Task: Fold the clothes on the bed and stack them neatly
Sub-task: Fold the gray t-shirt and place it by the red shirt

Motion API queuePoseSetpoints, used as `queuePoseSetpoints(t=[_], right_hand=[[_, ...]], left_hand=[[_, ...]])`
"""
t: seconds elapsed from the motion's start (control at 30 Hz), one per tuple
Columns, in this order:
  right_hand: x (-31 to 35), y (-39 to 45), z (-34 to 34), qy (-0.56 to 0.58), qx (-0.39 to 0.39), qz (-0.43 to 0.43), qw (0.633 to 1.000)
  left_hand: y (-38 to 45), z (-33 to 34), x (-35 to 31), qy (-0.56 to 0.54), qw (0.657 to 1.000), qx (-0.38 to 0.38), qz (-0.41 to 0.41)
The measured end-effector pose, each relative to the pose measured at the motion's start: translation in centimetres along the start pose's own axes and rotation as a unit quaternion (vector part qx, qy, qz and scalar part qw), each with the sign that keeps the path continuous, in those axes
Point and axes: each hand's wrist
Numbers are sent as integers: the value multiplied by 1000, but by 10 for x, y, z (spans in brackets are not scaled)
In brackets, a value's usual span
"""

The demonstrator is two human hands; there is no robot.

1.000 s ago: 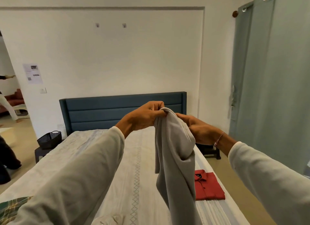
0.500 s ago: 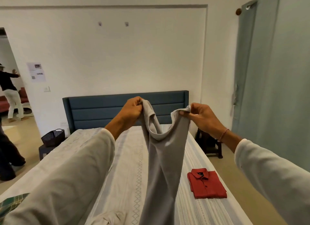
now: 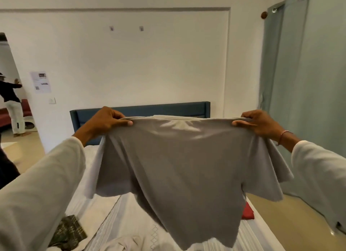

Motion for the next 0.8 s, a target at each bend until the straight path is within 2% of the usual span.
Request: queuePoseSetpoints(t=[0.07,0.17,0.2,0.27,0.37,0.4,0.47,0.57,0.67,0.73,0.8], right_hand=[[6,2,-9,10,24,3,1000],[14,1,-14,13,11,-9,1000],[14,1,-14,13,-4,-11,1000],[13,-4,-7,30,-40,-18,999],[20,-13,10,45,-86,-16,995],[25,-17,16,33,-98,-12,995],[33,-23,20,-2,-126,-7,992],[33,-39,11,-84,-152,-51,984],[29,-61,-11,-254,-166,-160,939],[30,-75,-24,-324,-175,-194,909],[27,-89,-35,-333,-175,-208,903]], left_hand=[[-4,-11,-2,-2,1000,13,12],[-9,-19,-2,8,999,7,38],[-9,-18,-3,16,999,-21,44],[-11,-9,-1,59,989,-130,44],[-19,14,-6,111,956,-273,-2],[-26,19,-7,141,941,-306,-12],[-39,23,-6,218,912,-346,29],[-64,12,-1,306,877,-355,103],[-90,-6,2,334,851,-338,224],[-106,-16,2,333,847,-316,269],[-122,-22,1,321,852,-304,281]])
Point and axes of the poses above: each hand's wrist, its own y-axis towards the middle knuckle, its own z-axis out of the palm, x = y × z, and after that the axes turned 10 degrees about -x, right-handed
